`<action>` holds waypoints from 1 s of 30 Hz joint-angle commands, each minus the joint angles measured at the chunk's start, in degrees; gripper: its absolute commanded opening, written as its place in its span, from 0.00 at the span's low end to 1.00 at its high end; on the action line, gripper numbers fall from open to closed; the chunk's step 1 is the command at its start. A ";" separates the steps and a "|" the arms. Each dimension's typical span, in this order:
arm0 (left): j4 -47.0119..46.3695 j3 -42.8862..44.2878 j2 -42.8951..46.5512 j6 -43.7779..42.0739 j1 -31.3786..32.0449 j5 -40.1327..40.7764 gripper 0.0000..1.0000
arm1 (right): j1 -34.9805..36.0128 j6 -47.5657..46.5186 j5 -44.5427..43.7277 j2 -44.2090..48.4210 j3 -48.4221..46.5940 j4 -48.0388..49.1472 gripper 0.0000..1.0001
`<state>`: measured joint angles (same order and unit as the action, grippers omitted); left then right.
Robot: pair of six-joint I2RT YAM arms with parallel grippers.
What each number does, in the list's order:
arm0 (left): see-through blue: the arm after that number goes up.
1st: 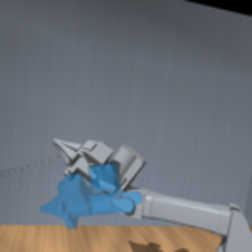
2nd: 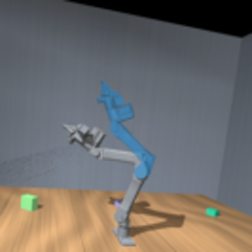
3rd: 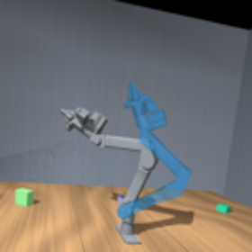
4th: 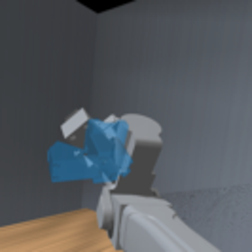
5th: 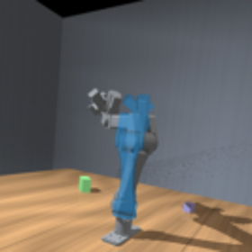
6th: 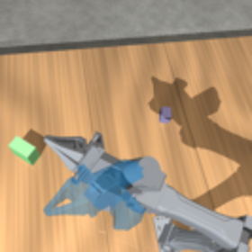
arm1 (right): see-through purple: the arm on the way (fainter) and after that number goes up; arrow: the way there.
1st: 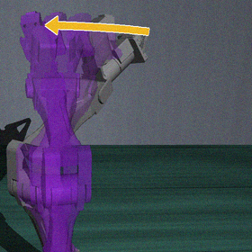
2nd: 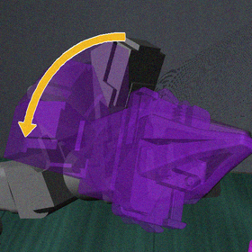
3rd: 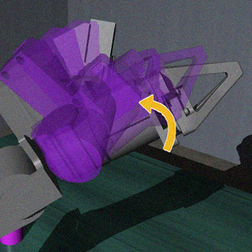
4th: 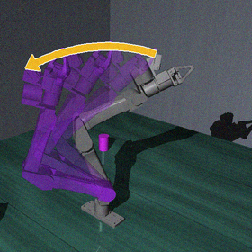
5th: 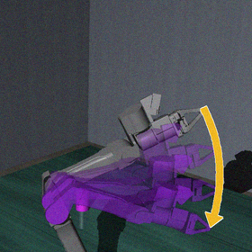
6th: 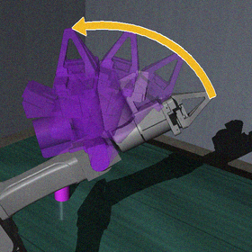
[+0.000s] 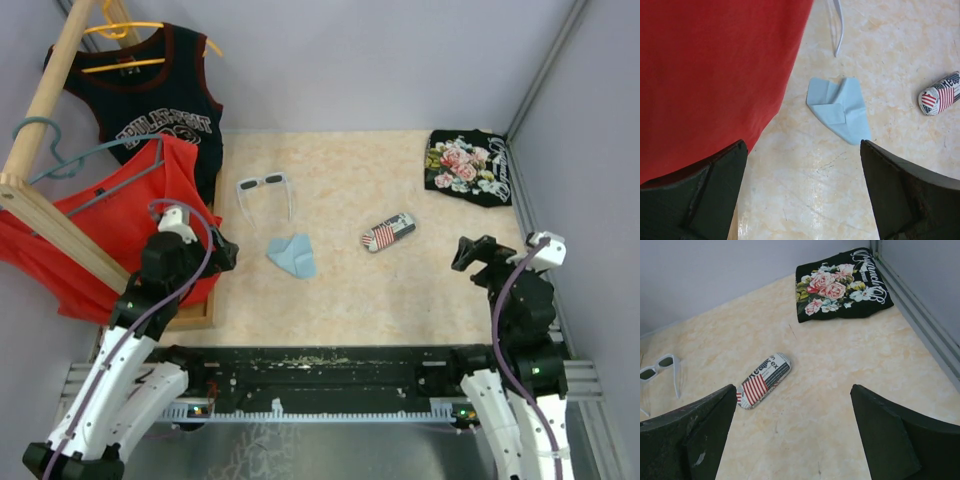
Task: Organize the sunglasses
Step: Pick up the sunglasses case at the center of the board.
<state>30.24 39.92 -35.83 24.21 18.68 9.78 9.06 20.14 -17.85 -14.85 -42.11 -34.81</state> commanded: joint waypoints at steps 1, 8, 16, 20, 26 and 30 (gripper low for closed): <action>-3.98 2.75 -1.94 -4.71 -2.13 -7.89 0.99 | -2.68 0.68 4.96 -2.14 -4.07 0.77 0.98; -5.19 3.98 -3.64 -7.06 -3.47 -11.83 1.00 | -4.37 1.59 5.54 -7.37 -7.90 -3.72 0.99; -5.26 5.45 -4.75 -8.33 -3.83 -13.58 1.00 | -4.83 2.45 6.70 -12.41 -9.87 -6.94 0.99; -5.21 5.86 -5.28 -8.85 -3.96 -14.47 1.00 | -4.90 2.02 10.16 -16.42 -12.25 -9.68 0.99; -4.68 7.22 -7.69 -9.25 -3.97 -16.47 1.00 | -4.99 0.04 13.36 -22.91 -15.51 -13.84 0.99; -4.36 8.53 -9.83 -8.75 -3.72 -18.74 1.00 | -5.02 -0.54 13.79 -25.87 -15.93 -15.37 0.99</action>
<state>26.57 45.87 -44.29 16.14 15.20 -5.80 4.60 21.02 -5.78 -38.81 -55.33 -48.47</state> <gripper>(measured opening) 0.998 0.985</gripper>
